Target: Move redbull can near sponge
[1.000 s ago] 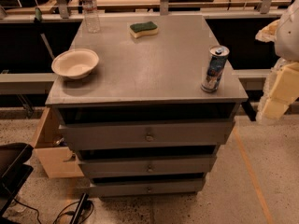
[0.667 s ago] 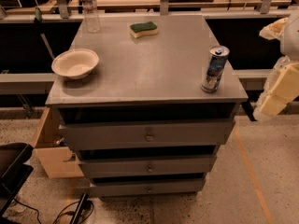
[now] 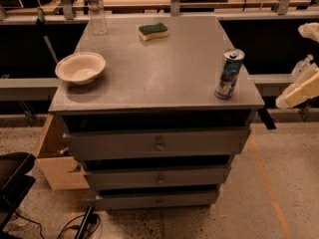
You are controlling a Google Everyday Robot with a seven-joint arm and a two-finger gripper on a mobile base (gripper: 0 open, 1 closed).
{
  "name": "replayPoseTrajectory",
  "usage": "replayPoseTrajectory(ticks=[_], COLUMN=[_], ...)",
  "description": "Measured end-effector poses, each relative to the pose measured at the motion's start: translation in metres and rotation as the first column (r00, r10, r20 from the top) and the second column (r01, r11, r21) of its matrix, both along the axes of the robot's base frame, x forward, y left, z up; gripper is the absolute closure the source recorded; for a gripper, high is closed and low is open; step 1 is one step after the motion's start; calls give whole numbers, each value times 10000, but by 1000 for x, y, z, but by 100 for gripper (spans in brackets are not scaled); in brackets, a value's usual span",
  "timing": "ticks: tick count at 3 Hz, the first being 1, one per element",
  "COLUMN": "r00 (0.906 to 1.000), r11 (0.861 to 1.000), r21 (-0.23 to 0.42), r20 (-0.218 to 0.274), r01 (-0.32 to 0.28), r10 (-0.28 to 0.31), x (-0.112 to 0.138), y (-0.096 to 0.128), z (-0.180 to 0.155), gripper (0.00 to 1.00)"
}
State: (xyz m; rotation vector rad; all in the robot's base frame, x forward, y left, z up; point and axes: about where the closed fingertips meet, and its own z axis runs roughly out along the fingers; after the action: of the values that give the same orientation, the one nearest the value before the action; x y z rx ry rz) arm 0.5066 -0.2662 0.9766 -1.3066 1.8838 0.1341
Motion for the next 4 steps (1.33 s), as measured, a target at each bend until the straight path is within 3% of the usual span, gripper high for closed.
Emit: replayPoseTrajectory(ticks=[1, 2, 3, 4], r00=[9981, 9979, 9975, 9965], r11=[9628, 9626, 9463, 9034], r21=[2641, 2638, 3192, 4238], r20=[345, 350, 623, 745], r01=[-580, -611, -516, -655], r10=[507, 538, 334, 373], x=[22, 21, 32, 56], y=[10, 14, 26, 45], z=[-8, -5, -25, -51], gripper=[0, 0, 0, 0])
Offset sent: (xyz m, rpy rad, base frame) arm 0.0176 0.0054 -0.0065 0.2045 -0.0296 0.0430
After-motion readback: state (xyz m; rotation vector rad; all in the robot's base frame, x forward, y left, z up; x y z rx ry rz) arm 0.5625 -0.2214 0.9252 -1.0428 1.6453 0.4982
